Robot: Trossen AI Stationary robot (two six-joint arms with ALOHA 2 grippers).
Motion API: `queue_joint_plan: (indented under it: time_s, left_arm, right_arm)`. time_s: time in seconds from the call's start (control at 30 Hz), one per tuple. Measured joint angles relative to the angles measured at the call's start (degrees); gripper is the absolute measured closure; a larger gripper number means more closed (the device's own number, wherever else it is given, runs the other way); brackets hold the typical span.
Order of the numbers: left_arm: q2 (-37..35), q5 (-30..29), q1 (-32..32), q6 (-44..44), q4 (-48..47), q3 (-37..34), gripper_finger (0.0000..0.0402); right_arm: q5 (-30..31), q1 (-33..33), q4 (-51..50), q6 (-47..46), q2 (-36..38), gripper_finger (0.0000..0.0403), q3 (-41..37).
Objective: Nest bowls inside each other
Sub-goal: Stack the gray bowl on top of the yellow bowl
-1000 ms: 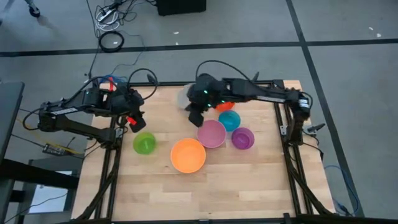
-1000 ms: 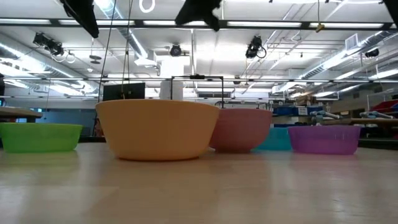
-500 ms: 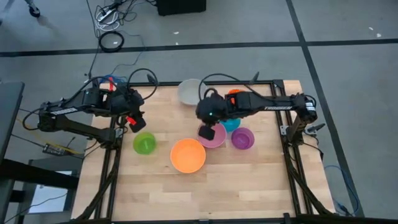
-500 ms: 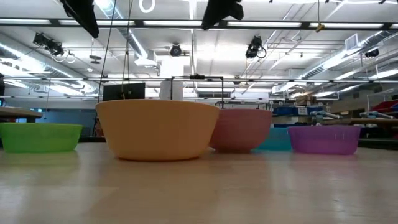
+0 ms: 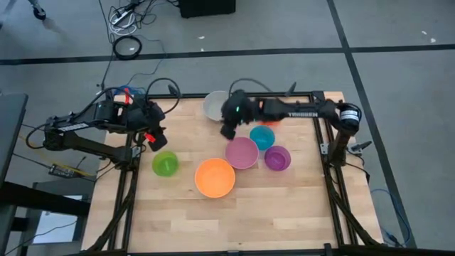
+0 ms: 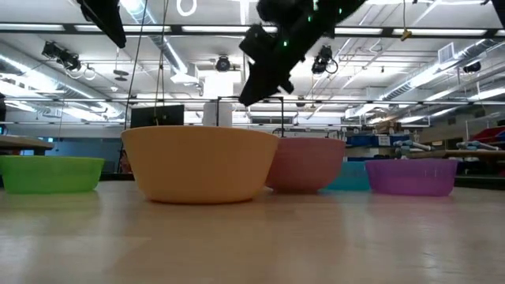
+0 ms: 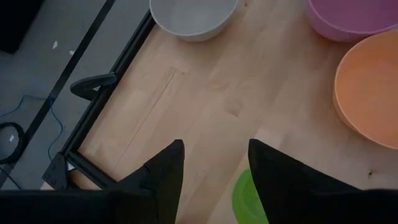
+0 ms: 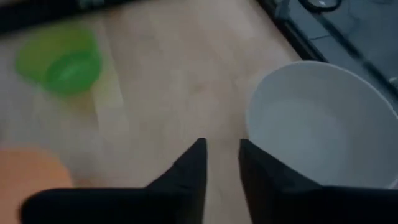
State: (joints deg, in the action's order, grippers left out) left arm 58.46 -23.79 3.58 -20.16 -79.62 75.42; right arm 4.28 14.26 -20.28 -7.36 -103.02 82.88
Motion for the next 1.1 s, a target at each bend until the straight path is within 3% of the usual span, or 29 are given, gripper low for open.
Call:
queue_joint_plan:
  time_s: [0.2,0.3,0.43,0.57,0.67,0.87,1.1]
  left_arm:
    - [0.00,0.01,0.02,0.71,3.30,-0.02,0.0213]
    - [0.02,0.01,0.01,1.77,4.34,-0.02,0.0213]
    - [0.02,0.01,0.01,1.95,5.08,-0.02,0.0213]
    - [0.02,0.00,0.02,1.72,5.03,-0.02,0.0213]
    - [0.02,0.00,0.01,1.72,5.08,-0.02,0.0213]
    - [0.02,-0.02,0.00,1.70,5.94,-0.19,0.0213]
    - [0.00,-0.05,0.02,1.68,6.03,-4.67,0.0213]
  right_arm:
    - [-15.16,8.56,7.58,-3.96,0.00,0.0206,-0.80]
    - [-16.41,9.58,8.68,4.33,0.00,0.0174,-0.80]
    - [-15.87,9.02,5.38,16.94,0.02,0.0172,-0.80]
    - [-11.47,7.29,-2.55,28.94,0.02,0.0191,-0.82]
    - [-7.64,6.00,-3.04,33.74,-0.98,0.0202,-0.73]
    - [-4.44,5.23,0.03,34.98,-7.61,0.0206,-0.80]
    - [5.16,4.95,1.04,34.47,-15.18,0.0206,2.07]
